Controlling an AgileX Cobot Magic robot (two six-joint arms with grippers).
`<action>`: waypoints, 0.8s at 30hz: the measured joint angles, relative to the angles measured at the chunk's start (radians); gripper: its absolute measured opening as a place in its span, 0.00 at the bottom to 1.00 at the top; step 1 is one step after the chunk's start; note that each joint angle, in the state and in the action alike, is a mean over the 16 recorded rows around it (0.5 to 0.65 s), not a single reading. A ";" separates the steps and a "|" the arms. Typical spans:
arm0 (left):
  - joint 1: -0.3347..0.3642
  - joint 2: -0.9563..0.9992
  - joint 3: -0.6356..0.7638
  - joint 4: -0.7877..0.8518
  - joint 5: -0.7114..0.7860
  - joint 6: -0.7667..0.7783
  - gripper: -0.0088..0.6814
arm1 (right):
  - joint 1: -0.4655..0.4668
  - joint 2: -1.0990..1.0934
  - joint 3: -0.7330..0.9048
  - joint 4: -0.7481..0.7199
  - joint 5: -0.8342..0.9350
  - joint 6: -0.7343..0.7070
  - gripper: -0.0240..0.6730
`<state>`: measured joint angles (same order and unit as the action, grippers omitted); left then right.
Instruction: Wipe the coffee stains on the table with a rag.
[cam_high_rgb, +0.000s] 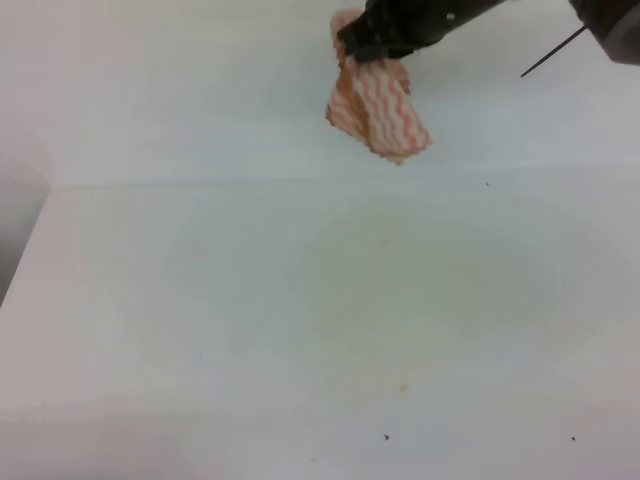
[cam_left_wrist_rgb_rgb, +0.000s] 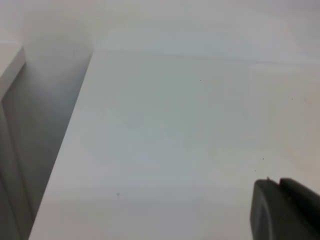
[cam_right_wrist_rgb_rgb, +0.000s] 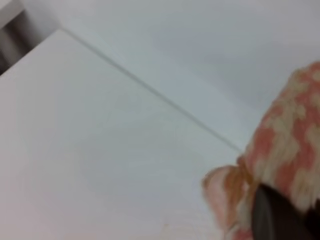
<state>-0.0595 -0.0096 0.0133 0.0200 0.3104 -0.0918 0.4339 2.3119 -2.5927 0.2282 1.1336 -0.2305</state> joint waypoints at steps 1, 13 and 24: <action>0.000 -0.002 0.003 0.000 -0.001 0.000 0.01 | 0.003 -0.013 0.016 -0.014 -0.013 0.002 0.06; 0.000 -0.008 0.016 0.000 -0.007 -0.001 0.01 | 0.042 -0.202 0.496 -0.142 -0.189 0.006 0.06; 0.000 -0.008 0.016 0.000 -0.006 0.000 0.01 | 0.054 -0.268 0.903 -0.053 -0.262 -0.164 0.06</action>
<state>-0.0596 -0.0175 0.0292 0.0201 0.3043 -0.0922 0.4875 2.0439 -1.6898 0.1750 0.8713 -0.3941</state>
